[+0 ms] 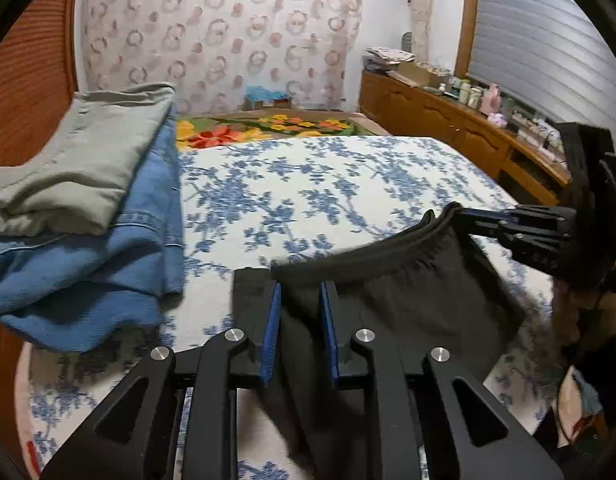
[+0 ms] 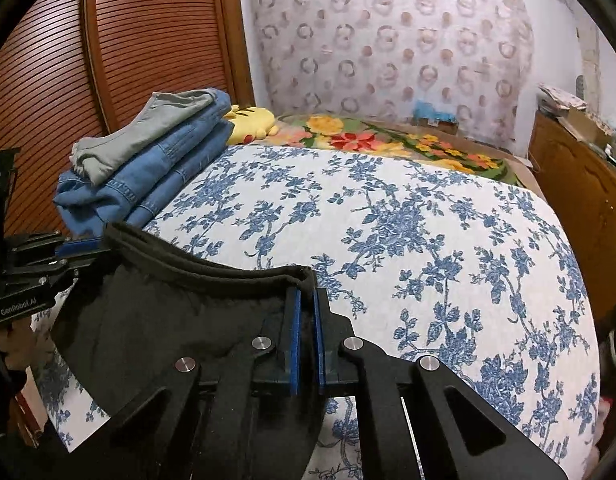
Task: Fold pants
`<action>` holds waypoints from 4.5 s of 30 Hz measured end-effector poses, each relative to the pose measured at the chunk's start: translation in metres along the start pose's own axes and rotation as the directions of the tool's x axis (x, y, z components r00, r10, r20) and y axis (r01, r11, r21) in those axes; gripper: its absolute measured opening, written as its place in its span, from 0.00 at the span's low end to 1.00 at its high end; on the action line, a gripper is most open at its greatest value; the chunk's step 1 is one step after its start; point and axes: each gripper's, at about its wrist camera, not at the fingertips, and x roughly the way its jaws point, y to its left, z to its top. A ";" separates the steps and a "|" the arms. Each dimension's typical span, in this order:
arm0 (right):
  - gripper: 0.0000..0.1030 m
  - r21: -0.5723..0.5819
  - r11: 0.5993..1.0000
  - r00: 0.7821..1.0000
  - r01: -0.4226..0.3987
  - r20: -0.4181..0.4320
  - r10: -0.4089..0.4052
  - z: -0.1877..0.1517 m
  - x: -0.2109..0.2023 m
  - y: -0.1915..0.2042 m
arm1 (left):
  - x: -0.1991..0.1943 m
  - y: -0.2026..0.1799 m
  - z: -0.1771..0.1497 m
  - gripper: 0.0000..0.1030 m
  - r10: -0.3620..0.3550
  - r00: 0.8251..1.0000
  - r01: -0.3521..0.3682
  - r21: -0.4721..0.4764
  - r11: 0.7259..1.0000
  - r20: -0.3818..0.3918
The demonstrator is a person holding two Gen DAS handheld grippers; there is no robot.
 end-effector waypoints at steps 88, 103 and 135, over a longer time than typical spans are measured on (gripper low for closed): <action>0.04 -0.039 0.998 0.999 -0.040 -0.007 0.040 -0.095 -0.148 0.016 | -0.081 -0.033 -0.090 0.16 -0.065 0.998 0.066 0.026 0.997 -0.026; 0.04 -0.059 0.998 0.998 -0.029 0.049 0.032 -0.077 -0.144 0.020 | -0.070 -0.010 -0.075 0.81 -0.009 1.000 0.009 -0.040 0.999 0.007; 0.44 0.006 0.998 0.994 -0.070 -0.079 0.070 -0.040 -0.025 0.006 | 0.001 0.013 -0.045 0.81 -0.016 0.996 0.009 -0.082 0.997 -0.086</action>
